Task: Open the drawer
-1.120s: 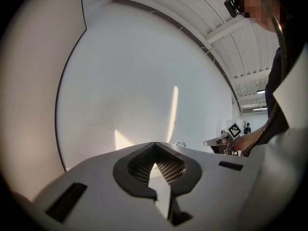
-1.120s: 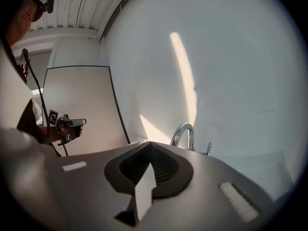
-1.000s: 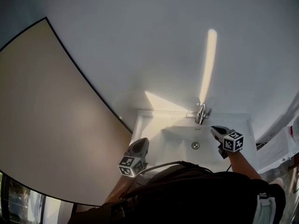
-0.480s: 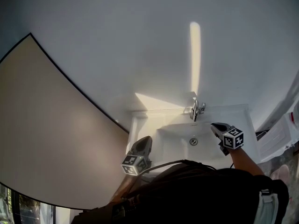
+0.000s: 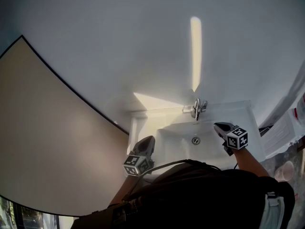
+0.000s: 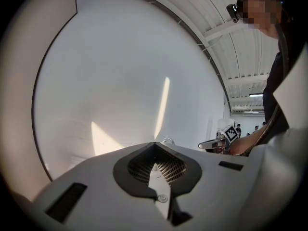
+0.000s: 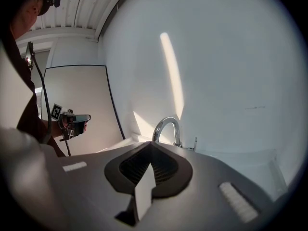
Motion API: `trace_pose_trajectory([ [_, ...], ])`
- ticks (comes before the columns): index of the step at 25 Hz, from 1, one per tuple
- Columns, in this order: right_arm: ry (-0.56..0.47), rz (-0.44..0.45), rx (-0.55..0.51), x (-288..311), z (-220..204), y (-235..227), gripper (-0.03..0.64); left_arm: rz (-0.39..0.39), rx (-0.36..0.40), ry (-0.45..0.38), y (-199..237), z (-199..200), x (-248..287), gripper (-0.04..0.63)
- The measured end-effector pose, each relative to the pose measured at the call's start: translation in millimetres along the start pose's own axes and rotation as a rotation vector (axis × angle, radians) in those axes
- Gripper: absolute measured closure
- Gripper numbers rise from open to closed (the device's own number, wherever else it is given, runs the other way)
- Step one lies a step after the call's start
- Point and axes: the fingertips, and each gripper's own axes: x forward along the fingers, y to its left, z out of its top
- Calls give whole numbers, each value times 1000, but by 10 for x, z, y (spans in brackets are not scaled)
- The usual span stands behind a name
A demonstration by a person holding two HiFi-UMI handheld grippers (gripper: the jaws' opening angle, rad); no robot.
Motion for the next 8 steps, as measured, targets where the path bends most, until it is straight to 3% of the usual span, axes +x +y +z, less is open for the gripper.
trace_pose_trajectory([
  [8,7,-15,0,48,12,-61,618,-29,-22,4,34,18,121,594],
])
